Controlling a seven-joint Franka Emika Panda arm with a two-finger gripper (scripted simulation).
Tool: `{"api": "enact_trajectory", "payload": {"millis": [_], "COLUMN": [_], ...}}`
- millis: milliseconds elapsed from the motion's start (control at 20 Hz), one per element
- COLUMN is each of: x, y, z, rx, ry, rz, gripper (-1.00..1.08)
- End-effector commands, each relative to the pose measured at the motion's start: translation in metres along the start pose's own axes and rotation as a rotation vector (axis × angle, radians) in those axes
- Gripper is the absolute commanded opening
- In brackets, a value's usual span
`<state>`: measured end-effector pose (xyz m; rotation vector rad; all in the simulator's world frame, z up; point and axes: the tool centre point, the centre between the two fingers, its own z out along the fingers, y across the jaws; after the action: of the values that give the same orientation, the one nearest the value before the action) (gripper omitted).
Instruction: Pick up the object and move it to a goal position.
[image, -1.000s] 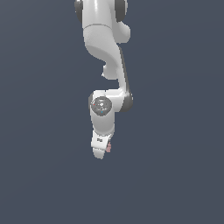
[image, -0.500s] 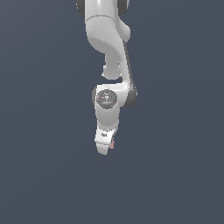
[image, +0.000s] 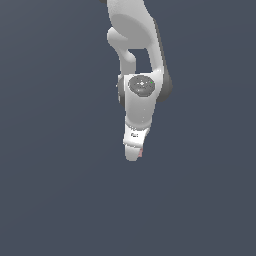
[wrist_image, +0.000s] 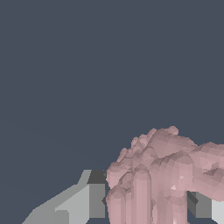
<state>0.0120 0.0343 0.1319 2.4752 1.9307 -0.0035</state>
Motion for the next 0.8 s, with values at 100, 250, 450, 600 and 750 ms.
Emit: {"api": "enact_trajectory", "payload": {"millis": [100, 250, 450, 600, 750], "x": [0.026, 0.044, 0.068, 0.086, 0.101], "y": [-0.027, -0.045, -0.069, -0.085, -0.1], "z": [-0.042, -0.07, -0.107, -0.134, -0.159], "rx": [-0.001, -0.001, -0.001, 0.0, 0.0], "ry": [-0.001, -0.002, -0.002, -0.001, 0.0], "rz": [-0.001, -0.001, -0.002, -0.002, -0.002], "gripper": [-1.0, -1.0, -1.0, -1.0, -1.0]}}
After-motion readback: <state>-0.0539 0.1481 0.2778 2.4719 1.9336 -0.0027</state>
